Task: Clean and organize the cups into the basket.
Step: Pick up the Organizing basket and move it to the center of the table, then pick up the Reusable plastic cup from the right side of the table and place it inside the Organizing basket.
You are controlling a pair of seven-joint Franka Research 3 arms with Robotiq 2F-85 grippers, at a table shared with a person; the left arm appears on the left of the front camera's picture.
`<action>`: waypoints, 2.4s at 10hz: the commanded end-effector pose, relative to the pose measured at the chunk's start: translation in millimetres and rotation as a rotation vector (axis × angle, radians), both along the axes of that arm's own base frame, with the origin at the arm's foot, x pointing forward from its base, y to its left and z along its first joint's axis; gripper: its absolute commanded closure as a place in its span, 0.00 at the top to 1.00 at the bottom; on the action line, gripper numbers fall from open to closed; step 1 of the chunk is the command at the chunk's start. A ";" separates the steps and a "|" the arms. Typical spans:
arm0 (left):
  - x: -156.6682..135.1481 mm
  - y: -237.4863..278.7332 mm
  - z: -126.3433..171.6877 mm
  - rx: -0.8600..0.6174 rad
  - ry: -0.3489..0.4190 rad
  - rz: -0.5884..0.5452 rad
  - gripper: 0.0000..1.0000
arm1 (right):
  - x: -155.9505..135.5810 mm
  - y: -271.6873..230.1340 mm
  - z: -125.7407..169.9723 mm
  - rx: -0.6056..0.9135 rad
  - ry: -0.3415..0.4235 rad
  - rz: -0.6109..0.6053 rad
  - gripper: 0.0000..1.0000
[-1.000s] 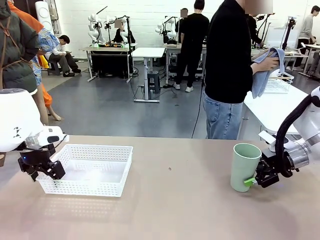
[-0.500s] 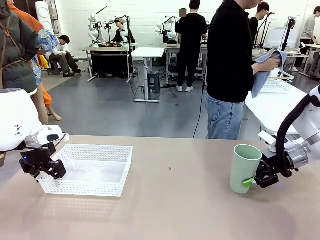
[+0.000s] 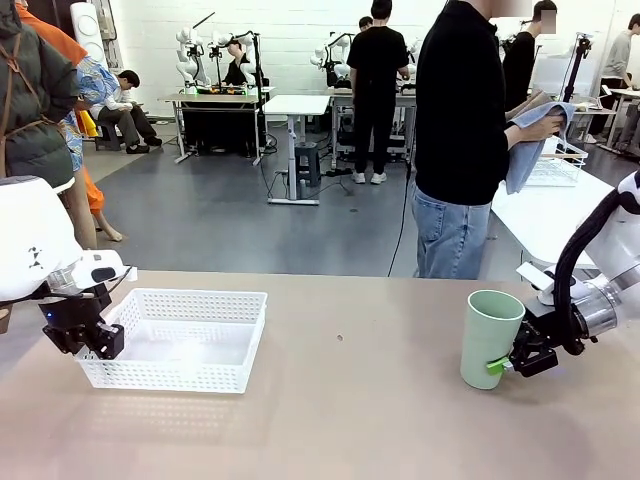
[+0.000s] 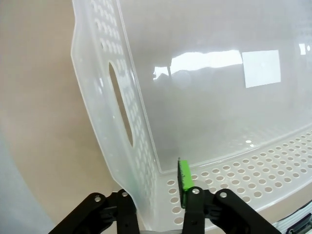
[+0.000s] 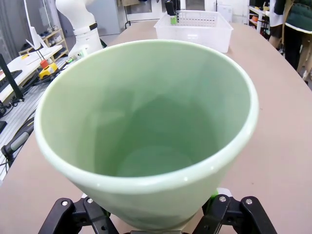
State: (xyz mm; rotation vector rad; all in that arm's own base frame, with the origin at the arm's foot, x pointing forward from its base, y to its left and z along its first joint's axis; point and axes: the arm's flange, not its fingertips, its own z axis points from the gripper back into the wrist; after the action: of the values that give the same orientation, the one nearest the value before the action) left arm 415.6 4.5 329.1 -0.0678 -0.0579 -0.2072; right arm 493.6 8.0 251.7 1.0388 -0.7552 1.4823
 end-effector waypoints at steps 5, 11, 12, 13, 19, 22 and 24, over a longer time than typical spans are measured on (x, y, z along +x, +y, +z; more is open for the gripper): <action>3.9 0.8 0.3 -0.013 0.023 -0.018 0.00 | 0.2 -5.8 -5.8 0.007 -0.007 0.034 0.00; -6.2 -47.0 7.3 -0.029 0.057 0.068 0.00 | -58.5 -12.5 78.0 0.014 -0.038 -0.103 0.27; -10.1 -59.8 10.4 -0.052 0.073 0.082 0.00 | -71.0 -16.7 96.4 0.017 -0.060 -0.134 0.27; -15.2 -78.6 14.0 -0.027 0.051 0.114 0.00 | -87.0 -23.7 124.5 0.027 -0.088 -0.169 0.27; -41.9 -179.1 16.8 0.030 -0.048 0.261 0.00 | -128.6 -31.5 241.3 0.060 -0.131 -0.309 0.27; -56.9 -221.4 18.5 0.053 -0.118 0.223 0.00 | -117.9 -32.4 217.1 0.014 -0.145 -0.237 0.27; -61.8 -238.6 17.5 0.069 -0.125 0.225 0.00 | -117.9 -32.4 217.1 0.014 -0.145 -0.237 0.27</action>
State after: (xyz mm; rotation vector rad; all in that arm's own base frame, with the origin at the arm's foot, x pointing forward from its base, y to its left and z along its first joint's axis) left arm 355.7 -225.8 350.4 -0.0009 -0.1451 -0.0244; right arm 375.5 -24.4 468.9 0.8359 -0.9551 1.3393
